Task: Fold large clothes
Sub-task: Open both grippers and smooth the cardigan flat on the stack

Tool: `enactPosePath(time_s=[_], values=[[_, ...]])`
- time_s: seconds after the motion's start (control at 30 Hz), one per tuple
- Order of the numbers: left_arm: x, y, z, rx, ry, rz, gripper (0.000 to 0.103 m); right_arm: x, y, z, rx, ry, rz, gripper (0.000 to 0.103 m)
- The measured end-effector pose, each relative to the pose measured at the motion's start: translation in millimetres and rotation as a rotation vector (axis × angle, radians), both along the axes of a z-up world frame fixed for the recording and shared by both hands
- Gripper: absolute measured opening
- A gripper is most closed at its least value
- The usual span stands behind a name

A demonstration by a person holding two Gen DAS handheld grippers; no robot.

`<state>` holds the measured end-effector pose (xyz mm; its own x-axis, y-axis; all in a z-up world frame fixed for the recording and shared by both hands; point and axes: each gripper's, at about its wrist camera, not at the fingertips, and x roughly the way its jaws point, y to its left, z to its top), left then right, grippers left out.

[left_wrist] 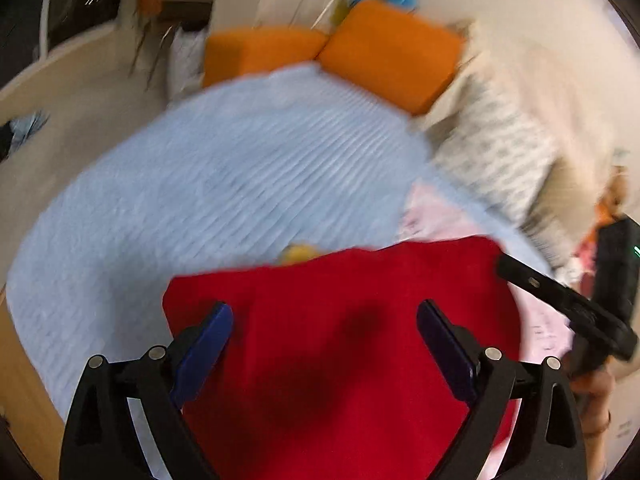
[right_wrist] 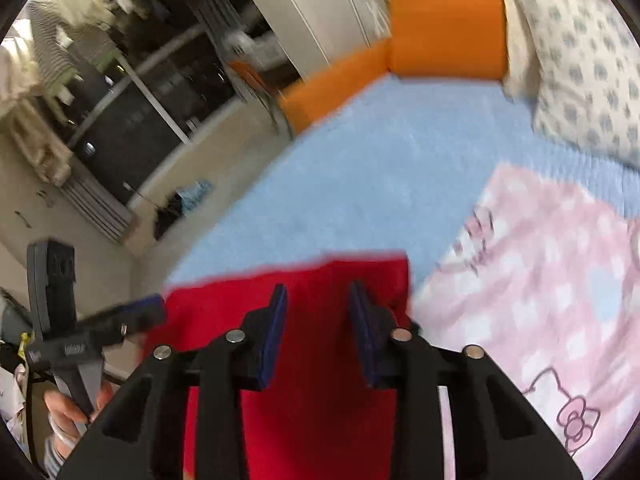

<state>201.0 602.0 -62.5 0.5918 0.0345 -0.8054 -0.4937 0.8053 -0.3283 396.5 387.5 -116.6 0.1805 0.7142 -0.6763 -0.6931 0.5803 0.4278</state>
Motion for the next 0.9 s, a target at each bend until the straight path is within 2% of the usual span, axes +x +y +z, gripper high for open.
enactPosePath(time_s=[0.13,0.23,0.3,0.4,0.5,0.57,0.63,0.7,0.8,0.9], values=[[10.1,12.2,-40.1,-0.027,0.007,-0.001,0.095,6.6,-2.4,-51.8,-0.019,0.028,-0.016,0.026],[4.3,10.3,-49.6,-0.008,-0.018,-0.002,0.095,16.8,-11.6,-71.5,0.018,0.084,-0.031,0.026],[7.1,7.6,-49.7,0.022,-0.028,0.0,0.096,18.5,-12.1,-75.9,0.015,0.069,-0.034,0.027],[1.5,4.4,-34.4,0.046,-0.056,0.002,0.096,20.5,-15.9,-63.3,0.023,0.054,-0.028,0.029],[-31.4,-8.7,-0.5,-0.003,-0.179,-0.009,0.096,5.2,-36.3,-30.3,0.094,0.016,-0.019,0.039],[-53.6,-20.2,13.9,-0.022,-0.232,-0.029,0.096,-23.0,-55.0,-4.7,0.119,-0.074,0.028,0.043],[-71.3,-37.6,17.9,-0.006,-0.253,-0.065,0.096,-52.1,-66.3,5.9,0.085,-0.152,0.058,0.045],[-75.7,-52.8,6.1,0.059,-0.215,-0.073,0.096,-70.3,-69.1,-0.7,0.043,-0.176,0.071,0.045],[-66.5,-58.0,-22.8,0.083,-0.153,-0.054,0.097,-76.7,-54.9,-33.4,-0.068,-0.163,0.049,0.046],[-51.7,-62.4,-40.3,0.167,-0.1,-0.037,0.1,-71.4,-47.9,-57.1,-0.064,-0.133,-0.011,0.066]])
